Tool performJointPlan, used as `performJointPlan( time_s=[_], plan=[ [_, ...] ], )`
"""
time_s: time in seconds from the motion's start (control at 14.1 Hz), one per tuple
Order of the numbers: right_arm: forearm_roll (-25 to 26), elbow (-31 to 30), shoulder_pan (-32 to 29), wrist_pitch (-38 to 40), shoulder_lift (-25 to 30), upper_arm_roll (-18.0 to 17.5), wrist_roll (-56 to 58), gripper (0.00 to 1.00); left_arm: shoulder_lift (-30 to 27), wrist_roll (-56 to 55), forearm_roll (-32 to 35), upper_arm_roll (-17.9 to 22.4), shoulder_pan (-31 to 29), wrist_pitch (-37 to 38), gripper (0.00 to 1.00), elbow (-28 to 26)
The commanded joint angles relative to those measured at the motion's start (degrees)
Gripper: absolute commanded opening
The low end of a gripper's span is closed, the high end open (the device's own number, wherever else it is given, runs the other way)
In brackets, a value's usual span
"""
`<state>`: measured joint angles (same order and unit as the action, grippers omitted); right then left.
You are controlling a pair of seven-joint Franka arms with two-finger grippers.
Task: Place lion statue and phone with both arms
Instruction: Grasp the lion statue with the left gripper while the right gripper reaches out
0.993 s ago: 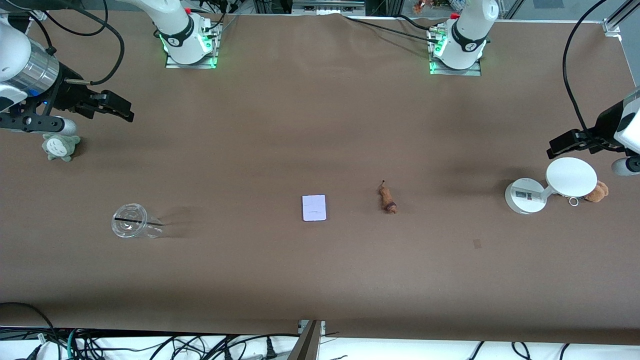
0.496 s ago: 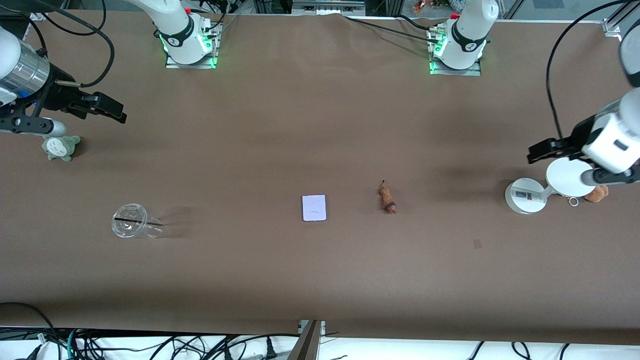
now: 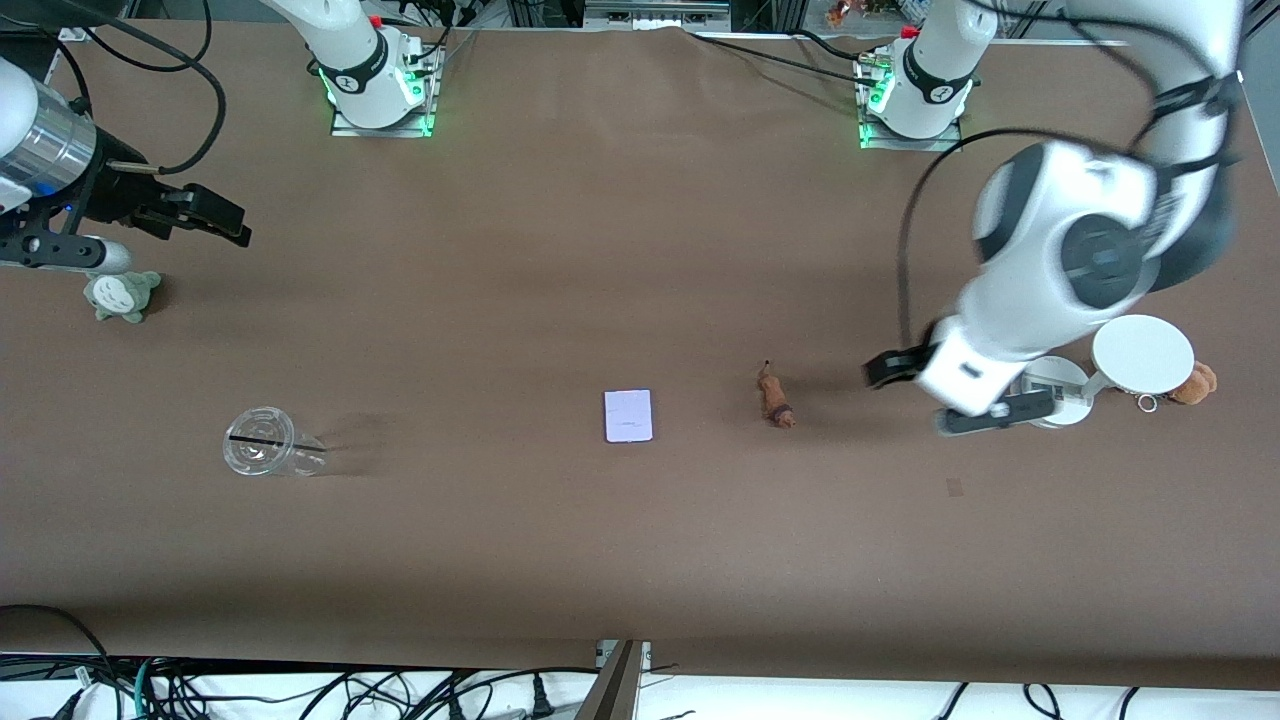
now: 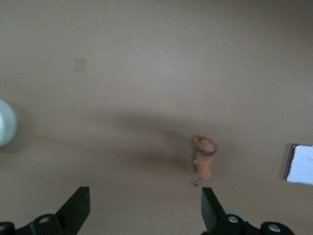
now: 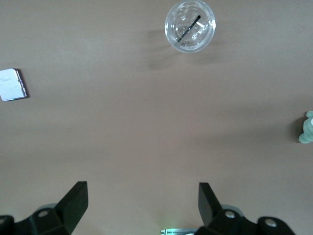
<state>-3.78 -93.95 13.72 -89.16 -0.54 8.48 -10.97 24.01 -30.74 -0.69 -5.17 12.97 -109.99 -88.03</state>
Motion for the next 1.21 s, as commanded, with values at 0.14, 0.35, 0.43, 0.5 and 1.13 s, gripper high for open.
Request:
performJointPlan(
  time_s=[0.14,0.35,0.43,0.5,1.13],
  plan=[
    [-0.18,-0.45,4.28,-2.59,-2.52,-0.75,-0.72,1.0,8.58,-4.32,-0.89,0.78,5.74,-8.99,1.0,1.46],
    [-0.88,-0.27,5.87,-6.27,-5.51,-0.75,-2.56,1.0,12.71,-4.5,-0.28,0.86,8.82,-14.53,1.0,0.24],
    [-2.01,-0.18,7.27,-7.76,-6.83,-0.75,-3.09,1.0,13.16,-4.5,-0.19,0.87,9.7,-17.94,1.0,-1.77],
    [-2.63,-0.18,8.07,-9.43,-8.41,-0.75,-4.75,1.0,13.16,-4.5,-0.19,0.87,9.88,-21.2,1.0,-4.31],
    [-5.54,9.64,12.9,-13.14,-21.94,-0.75,-8.62,1.0,13.08,-4.41,3.32,0.95,10.94,-25.45,1.0,-9.35]
  ],
)
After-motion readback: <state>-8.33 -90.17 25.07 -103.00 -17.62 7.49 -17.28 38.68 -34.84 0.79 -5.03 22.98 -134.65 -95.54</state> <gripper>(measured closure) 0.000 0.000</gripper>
